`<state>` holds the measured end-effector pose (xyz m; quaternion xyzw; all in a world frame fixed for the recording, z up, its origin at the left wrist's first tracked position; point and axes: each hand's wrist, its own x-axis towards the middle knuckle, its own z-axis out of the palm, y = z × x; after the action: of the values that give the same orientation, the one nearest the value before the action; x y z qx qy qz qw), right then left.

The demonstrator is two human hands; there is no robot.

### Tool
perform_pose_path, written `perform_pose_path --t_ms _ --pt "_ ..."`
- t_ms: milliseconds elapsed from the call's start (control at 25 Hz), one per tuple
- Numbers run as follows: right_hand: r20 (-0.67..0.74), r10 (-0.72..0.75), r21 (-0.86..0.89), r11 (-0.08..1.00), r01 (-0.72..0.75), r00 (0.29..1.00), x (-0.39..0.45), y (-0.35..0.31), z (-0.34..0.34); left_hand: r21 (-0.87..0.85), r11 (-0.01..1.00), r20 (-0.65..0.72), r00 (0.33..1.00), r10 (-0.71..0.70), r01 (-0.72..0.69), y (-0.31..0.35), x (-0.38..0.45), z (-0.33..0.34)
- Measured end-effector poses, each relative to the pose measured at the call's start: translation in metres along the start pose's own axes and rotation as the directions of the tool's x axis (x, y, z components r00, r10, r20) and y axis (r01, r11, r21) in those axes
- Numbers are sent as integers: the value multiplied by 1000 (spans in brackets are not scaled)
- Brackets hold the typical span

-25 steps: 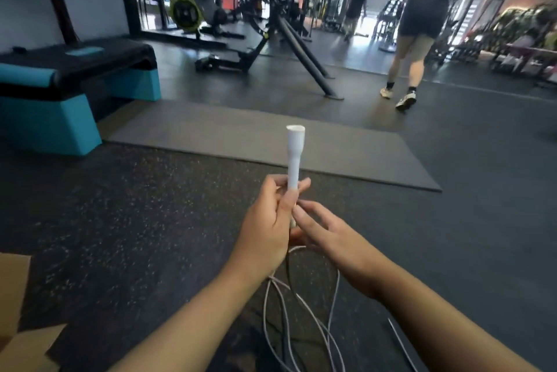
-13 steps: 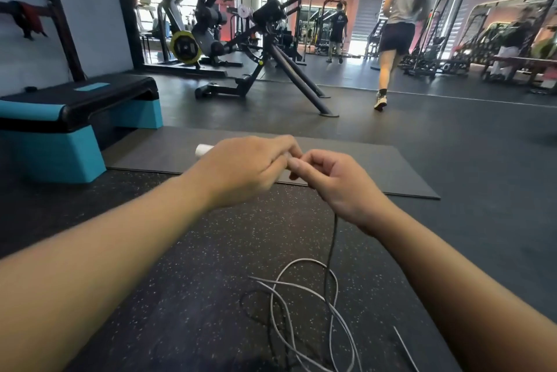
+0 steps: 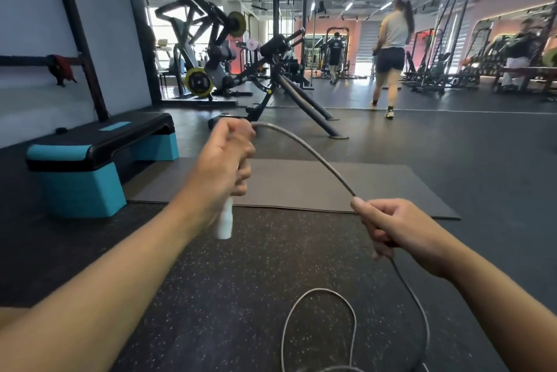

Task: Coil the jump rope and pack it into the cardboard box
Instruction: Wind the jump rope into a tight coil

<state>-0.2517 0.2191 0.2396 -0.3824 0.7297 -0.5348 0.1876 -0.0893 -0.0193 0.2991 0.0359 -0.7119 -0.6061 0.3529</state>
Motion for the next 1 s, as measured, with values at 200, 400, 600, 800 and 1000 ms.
perform_pose_path --t_ms 200,400,600,800,1000 --pt "107 10 334 942 -45 994 4 -1 31 -555 827 -348 928 -130 -92 8 16 23" --pt "48 -250 465 863 200 967 12 -35 69 -706 692 -539 750 -383 -154 -3 16 51" --pt "-5 -317 237 921 309 948 14 -34 78 -835 541 -479 619 -622 -102 -13 4 42" --pt "-190 -393 186 886 425 900 16 -32 96 -689 724 -584 572 -576 26 -12 -24 49" --pt "-350 -197 450 822 349 916 29 -30 88 -579 730 -329 716 -616 362 -16 -49 41"
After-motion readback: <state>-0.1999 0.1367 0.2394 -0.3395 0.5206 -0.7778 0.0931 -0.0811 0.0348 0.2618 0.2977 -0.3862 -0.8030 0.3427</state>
